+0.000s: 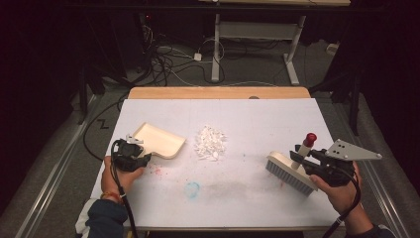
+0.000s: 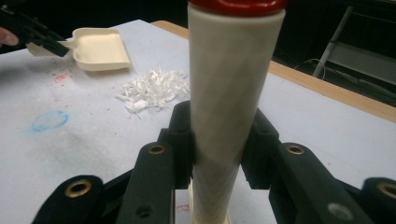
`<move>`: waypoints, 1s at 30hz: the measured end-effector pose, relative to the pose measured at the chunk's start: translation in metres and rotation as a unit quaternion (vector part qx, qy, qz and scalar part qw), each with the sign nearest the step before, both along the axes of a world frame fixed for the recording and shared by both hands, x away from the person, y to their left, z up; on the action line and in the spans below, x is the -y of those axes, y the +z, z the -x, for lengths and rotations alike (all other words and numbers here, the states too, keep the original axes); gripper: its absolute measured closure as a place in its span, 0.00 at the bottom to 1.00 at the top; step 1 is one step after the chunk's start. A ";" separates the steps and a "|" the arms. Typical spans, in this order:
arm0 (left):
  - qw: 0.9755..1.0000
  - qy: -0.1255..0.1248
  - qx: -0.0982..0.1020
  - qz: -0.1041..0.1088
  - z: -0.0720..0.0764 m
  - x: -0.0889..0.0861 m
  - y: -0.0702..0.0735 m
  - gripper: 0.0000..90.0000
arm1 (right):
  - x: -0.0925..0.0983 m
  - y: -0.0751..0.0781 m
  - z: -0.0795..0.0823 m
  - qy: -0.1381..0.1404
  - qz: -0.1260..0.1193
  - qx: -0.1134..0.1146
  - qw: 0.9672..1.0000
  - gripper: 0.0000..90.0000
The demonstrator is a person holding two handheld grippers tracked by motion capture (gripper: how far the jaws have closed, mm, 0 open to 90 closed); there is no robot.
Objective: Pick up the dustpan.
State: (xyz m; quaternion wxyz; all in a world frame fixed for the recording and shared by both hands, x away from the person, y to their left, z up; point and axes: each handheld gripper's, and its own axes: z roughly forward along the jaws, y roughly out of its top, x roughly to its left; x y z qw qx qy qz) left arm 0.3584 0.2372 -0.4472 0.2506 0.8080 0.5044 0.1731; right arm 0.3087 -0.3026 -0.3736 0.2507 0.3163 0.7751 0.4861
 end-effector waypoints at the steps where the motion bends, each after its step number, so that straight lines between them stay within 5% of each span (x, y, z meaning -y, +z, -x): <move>1: 1.000 -0.007 -0.004 -0.002 0.004 0.000 0.001 0.71 | 0.001 0.000 0.000 -0.001 0.000 0.000 1.000 0.77; 7: 0.999 -0.036 -0.015 -0.007 0.025 0.000 0.007 0.71 | 0.003 0.001 0.000 -0.006 -0.004 0.003 1.000 0.77; 16: 0.993 -0.109 -0.027 -0.021 0.058 0.028 0.006 0.71 | 0.003 0.000 -0.001 -0.008 -0.004 0.001 1.000 0.77; 30: 0.989 -0.139 -0.042 -0.007 0.057 0.044 0.000 0.71 | 0.003 -0.003 -0.005 -0.014 -0.007 -0.004 1.000 0.77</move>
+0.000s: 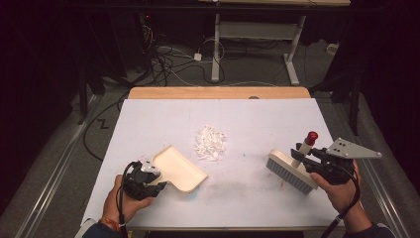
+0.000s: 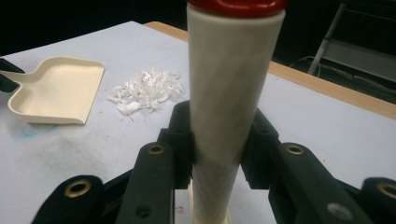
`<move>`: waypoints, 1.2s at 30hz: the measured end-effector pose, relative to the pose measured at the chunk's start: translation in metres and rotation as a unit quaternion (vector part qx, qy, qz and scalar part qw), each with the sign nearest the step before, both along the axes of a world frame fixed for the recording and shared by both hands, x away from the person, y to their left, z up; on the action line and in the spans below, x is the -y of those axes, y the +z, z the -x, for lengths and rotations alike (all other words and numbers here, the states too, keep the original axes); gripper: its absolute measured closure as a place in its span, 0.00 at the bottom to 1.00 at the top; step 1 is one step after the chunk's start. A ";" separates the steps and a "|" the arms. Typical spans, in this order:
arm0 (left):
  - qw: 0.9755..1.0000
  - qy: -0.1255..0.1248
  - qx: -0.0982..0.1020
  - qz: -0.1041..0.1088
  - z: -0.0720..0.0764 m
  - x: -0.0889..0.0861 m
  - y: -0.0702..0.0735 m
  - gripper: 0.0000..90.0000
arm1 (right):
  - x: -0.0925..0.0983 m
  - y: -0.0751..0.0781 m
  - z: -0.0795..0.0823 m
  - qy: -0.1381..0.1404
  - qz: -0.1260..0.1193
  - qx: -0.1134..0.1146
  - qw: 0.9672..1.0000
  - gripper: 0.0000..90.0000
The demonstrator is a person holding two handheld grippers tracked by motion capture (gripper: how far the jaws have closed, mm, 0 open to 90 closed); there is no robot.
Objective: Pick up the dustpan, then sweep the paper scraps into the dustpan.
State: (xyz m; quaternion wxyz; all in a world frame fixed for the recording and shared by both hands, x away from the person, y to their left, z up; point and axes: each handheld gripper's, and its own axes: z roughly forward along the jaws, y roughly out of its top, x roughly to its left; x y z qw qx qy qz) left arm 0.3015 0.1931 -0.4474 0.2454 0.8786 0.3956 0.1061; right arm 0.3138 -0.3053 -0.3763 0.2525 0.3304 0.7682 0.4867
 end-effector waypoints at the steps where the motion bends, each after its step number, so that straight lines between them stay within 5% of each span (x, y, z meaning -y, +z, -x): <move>1: 1.000 0.000 0.000 0.000 0.000 0.000 0.000 0.71 | 0.000 0.000 0.000 0.000 0.000 0.000 1.000 0.77; 28: 1.000 0.003 -0.004 -0.002 -0.001 0.002 -0.008 0.71 | -0.011 -0.003 -0.010 0.008 -0.019 0.006 1.000 0.78; 36: 1.000 -0.001 -0.006 -0.007 -0.001 0.002 -0.012 0.71 | -0.021 -0.005 -0.026 0.009 -0.021 0.005 1.000 0.78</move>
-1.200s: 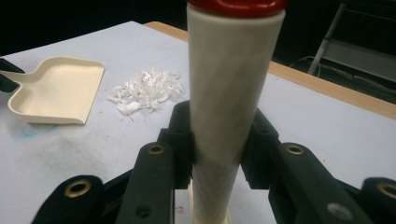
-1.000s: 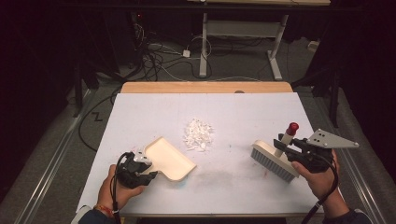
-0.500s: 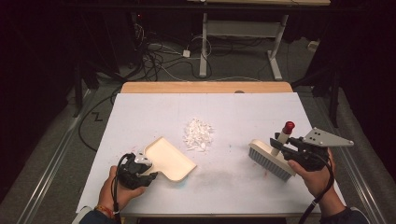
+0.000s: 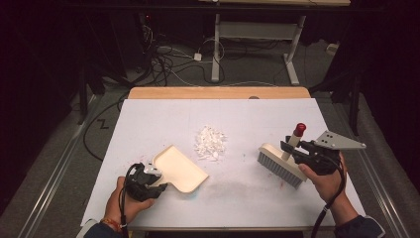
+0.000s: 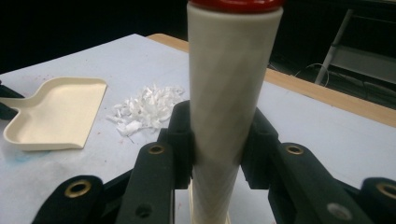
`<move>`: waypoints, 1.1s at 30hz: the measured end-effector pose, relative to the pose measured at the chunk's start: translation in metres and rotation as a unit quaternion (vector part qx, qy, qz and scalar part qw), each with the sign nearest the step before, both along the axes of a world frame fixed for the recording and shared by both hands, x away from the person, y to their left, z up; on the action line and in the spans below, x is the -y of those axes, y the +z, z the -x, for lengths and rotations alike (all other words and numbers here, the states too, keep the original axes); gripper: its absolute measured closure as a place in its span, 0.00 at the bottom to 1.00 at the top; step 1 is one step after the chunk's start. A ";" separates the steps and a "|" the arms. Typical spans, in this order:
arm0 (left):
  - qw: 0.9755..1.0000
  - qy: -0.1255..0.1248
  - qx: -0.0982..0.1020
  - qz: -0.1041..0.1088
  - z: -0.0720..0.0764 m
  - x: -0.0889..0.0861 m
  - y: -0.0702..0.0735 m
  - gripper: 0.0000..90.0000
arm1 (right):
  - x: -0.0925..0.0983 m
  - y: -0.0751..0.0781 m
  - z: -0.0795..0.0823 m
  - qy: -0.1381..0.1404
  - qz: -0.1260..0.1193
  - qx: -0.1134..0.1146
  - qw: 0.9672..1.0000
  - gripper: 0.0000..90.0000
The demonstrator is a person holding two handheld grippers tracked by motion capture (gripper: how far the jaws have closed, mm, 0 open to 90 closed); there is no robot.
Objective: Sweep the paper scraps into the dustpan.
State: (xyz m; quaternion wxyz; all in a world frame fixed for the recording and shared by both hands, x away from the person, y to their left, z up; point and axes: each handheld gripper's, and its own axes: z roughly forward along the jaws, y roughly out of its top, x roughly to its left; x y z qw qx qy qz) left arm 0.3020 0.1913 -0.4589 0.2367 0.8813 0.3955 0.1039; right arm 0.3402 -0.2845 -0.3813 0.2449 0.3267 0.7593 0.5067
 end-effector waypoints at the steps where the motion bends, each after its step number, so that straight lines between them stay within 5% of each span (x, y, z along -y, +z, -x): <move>1: 1.000 0.002 0.000 0.002 0.000 0.000 -0.001 0.71 | -0.002 0.001 -0.003 -0.001 0.002 -0.002 1.000 0.78; 8: 1.000 -0.003 -0.001 -0.002 -0.001 0.000 -0.002 0.71 | -0.030 0.006 -0.033 0.007 0.020 0.003 1.000 0.78; 19: 1.000 -0.003 -0.006 -0.006 -0.002 0.001 -0.002 0.71 | -0.080 0.020 -0.104 -0.007 0.033 0.012 0.999 0.78; 33: 1.000 0.000 -0.012 -0.013 -0.004 0.003 -0.006 0.71 | -0.150 0.010 -0.166 -0.006 0.031 0.040 0.999 0.78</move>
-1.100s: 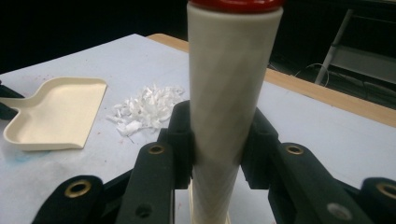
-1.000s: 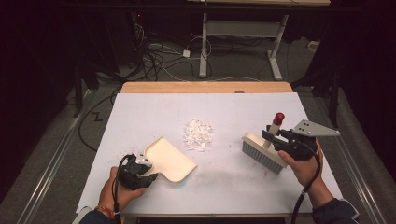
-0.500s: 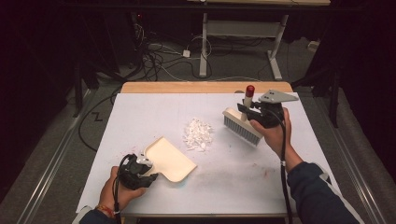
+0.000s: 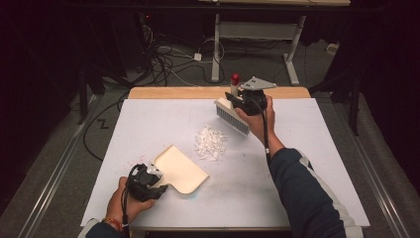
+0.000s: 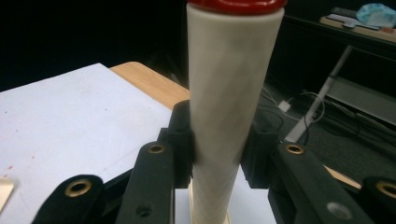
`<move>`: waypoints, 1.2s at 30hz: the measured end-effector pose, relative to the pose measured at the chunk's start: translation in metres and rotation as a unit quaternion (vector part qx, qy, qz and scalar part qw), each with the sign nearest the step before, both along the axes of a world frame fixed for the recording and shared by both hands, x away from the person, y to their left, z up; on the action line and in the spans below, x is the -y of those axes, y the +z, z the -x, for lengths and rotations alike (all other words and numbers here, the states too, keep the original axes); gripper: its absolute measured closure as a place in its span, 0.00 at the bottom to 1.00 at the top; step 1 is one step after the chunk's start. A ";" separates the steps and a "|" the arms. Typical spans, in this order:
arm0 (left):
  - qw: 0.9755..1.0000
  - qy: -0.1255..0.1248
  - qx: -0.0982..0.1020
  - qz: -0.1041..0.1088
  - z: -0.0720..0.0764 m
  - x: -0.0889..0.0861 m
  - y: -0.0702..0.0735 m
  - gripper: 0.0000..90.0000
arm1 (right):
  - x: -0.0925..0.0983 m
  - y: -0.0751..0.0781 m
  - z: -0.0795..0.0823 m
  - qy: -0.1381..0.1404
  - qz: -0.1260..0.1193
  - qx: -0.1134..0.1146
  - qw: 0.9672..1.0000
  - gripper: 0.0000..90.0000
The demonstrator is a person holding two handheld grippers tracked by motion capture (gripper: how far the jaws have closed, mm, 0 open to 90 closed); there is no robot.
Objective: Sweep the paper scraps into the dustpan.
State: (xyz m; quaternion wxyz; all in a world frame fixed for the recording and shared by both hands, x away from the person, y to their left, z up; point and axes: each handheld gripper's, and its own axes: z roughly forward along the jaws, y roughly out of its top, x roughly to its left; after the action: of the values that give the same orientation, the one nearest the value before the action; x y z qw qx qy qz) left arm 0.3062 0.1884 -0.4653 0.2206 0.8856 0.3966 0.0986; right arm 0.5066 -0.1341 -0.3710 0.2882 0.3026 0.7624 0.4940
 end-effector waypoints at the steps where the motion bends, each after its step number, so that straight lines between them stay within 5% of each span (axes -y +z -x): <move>1: 1.000 -0.001 0.000 -0.001 0.000 0.000 0.000 0.71 | -0.005 -0.002 -0.002 -0.001 -0.001 -0.004 1.000 0.78; 11: 1.000 -0.005 -0.001 0.006 -0.001 -0.003 -0.001 0.71 | -0.038 -0.020 0.005 0.049 -0.007 -0.010 0.999 0.78; 36: 0.999 -0.027 -0.021 -0.009 -0.027 0.011 0.004 0.71 | -0.066 -0.032 0.074 0.146 -0.036 -0.005 0.989 0.76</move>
State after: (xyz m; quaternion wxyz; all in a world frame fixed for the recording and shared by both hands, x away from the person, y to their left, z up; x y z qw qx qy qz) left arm 0.3331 0.1770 -0.4617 0.2074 0.8997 0.3761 0.0778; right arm 0.4321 -0.0678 -0.4027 0.1982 0.2010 0.7816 0.5563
